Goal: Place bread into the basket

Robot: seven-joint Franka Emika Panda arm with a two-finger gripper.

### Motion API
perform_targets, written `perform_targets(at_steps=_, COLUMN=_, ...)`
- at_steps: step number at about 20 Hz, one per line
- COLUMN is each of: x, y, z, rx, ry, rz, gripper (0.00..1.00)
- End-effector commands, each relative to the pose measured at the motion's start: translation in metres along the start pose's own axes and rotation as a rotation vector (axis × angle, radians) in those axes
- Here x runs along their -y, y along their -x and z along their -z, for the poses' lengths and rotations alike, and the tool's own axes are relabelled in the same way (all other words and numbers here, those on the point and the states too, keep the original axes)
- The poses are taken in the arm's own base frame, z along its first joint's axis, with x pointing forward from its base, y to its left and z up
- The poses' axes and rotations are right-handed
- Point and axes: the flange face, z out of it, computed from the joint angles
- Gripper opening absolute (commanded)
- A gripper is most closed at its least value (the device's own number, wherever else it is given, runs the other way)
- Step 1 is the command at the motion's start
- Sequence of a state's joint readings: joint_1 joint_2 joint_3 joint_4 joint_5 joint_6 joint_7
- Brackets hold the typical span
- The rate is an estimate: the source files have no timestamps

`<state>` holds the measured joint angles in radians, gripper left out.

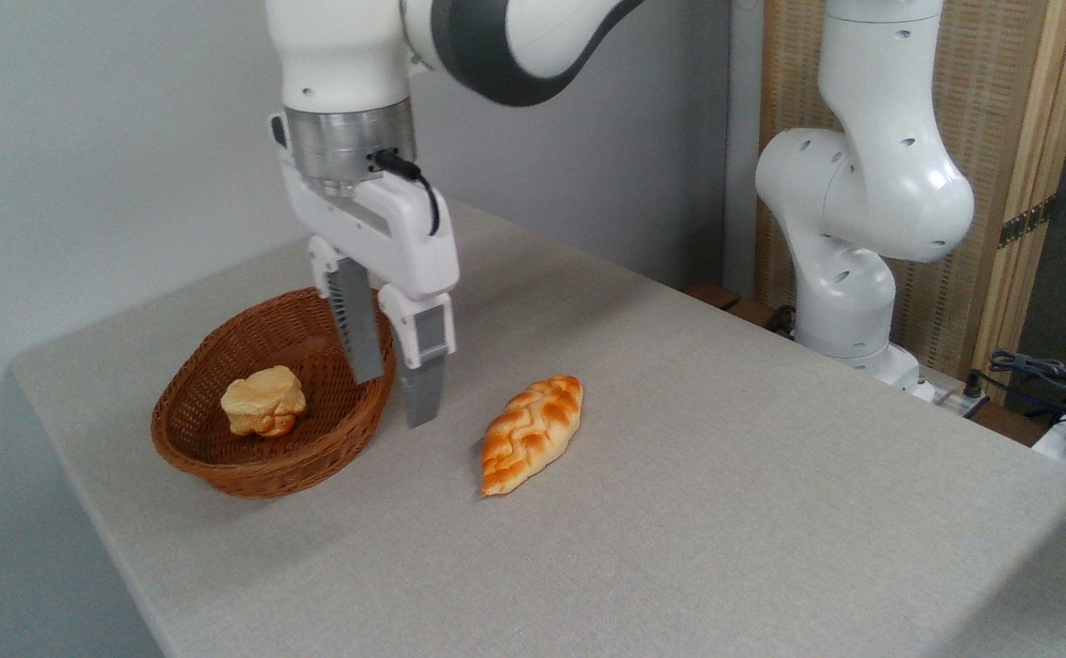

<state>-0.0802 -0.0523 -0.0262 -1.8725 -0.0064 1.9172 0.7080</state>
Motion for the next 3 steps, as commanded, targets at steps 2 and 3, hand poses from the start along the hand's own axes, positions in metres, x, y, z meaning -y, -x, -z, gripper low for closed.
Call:
perform_targets(at_steps=2, x=-0.0040, y=0.0123, z=0.0020, rx=0.047, ry=0.036, rz=-0.022, gripper=1.00)
perform_targets(at_steps=3, x=-0.0034, y=0.0128, z=0.0020, rx=0.046, ry=0.037, rz=-0.023, gripper=1.00)
